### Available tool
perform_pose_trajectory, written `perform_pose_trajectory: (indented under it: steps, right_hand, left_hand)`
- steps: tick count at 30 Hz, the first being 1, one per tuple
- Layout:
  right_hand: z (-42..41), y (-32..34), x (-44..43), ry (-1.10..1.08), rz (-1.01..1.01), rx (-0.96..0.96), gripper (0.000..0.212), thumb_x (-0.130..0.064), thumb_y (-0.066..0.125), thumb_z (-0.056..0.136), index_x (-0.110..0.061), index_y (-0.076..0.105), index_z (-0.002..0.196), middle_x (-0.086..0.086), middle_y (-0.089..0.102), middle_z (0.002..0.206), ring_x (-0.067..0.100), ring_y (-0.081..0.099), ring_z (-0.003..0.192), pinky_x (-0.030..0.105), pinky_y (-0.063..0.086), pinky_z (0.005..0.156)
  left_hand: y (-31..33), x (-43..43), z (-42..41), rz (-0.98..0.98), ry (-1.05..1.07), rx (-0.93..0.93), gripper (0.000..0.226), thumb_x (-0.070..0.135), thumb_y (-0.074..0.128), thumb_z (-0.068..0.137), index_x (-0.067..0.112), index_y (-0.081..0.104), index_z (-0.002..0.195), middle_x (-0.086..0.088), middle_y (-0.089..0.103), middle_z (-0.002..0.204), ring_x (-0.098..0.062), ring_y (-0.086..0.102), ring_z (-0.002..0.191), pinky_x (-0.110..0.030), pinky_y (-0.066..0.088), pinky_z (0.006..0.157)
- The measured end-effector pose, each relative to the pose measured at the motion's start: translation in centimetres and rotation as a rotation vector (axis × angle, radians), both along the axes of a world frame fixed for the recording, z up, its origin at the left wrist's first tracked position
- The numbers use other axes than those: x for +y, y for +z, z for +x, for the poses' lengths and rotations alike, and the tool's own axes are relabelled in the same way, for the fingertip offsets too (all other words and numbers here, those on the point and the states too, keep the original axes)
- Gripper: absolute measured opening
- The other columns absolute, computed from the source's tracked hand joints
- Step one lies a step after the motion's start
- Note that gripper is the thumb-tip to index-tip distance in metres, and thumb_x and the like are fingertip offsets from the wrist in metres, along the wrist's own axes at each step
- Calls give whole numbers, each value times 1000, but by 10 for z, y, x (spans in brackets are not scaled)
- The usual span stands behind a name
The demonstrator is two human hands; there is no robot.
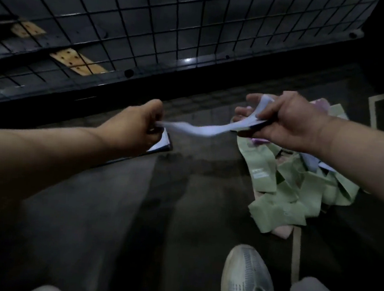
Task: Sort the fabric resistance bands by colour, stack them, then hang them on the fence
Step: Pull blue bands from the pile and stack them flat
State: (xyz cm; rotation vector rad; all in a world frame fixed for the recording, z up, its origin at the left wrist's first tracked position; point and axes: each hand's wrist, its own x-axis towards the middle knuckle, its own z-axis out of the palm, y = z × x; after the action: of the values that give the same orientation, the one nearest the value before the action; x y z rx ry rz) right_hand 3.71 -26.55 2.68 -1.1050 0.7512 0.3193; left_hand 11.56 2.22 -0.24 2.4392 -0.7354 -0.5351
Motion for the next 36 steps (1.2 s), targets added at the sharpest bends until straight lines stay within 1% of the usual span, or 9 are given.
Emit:
perform_pose_trajectory:
  steps: [5, 8, 11, 13, 15, 18, 21, 30, 36]
  right_hand:
    - [6, -13, 18, 180, -110, 6, 43, -5, 41, 103, -26, 53, 138, 13, 56, 134, 31, 63, 115, 44, 59, 80]
    - [12, -21, 26, 114, -102, -16, 42, -2, 40, 103, -18, 48, 141, 12, 64, 125, 24, 68, 107, 34, 61, 73]
    - [18, -25, 36, 68, -66, -4, 35, 1, 41, 102, -1, 50, 135, 10, 71, 117, 21, 71, 103, 32, 60, 76]
    - [19, -28, 41, 61, -64, 20, 33, -2, 43, 101, 4, 54, 131, 13, 71, 117, 23, 70, 104, 31, 60, 77]
    - [21, -29, 46, 50, -62, 25, 32, -2, 45, 101, 4, 54, 131, 16, 70, 117, 25, 70, 105, 33, 60, 77]
    - [23, -28, 50, 52, -46, -7, 33, -4, 42, 102, 1, 52, 133, 17, 67, 122, 26, 69, 108, 34, 60, 80]
    - [23, -22, 51, 58, 6, -7, 30, -8, 37, 102, -3, 56, 125, 16, 68, 123, 26, 68, 110, 38, 59, 84]
    - [21, -30, 59, 116, -46, 86, 36, -13, 42, 98, -11, 62, 128, 6, 67, 127, 20, 60, 122, 36, 44, 104]
    - [15, -34, 66, 121, -17, 105, 31, 1, 41, 93, -9, 66, 109, 13, 69, 120, 26, 66, 113, 42, 49, 102]
  left_hand:
    - [-27, 38, -15, 136, -102, -180, 30, 26, 71, 75, 18, 50, 94, -5, 45, 101, -32, 51, 94, -43, 47, 82]
    - [-31, 47, -24, 54, -147, -91, 37, 33, 76, 72, 27, 44, 90, 2, 41, 99, -23, 49, 93, -39, 46, 84]
    - [-27, 53, -30, -1, -87, 72, 43, 54, 76, 71, 37, 40, 88, 6, 42, 101, -8, 47, 91, -19, 40, 82]
    - [-26, 53, -33, -71, 56, 205, 31, 39, 78, 77, 33, 49, 85, 8, 54, 92, -2, 52, 77, -14, 42, 74]
    - [-26, 55, -31, -176, 224, 428, 24, 11, 76, 80, 25, 58, 87, 6, 62, 79, -5, 56, 62, -25, 50, 64]
    - [-27, 69, -23, -272, 422, 661, 47, -2, 78, 63, 25, 62, 98, -3, 64, 86, -16, 60, 76, -36, 53, 75]
    - [-30, 83, -18, -340, 538, 750, 40, -12, 75, 68, 17, 68, 94, -11, 69, 92, -24, 65, 85, -39, 54, 83]
    - [-39, 106, -18, -448, 695, 908, 21, -12, 62, 81, 9, 66, 80, -10, 65, 73, -19, 59, 64, -24, 52, 55]
    - [-50, 121, -22, -464, 700, 975, 21, -8, 59, 85, 12, 65, 83, -7, 67, 75, -17, 62, 66, -27, 53, 62]
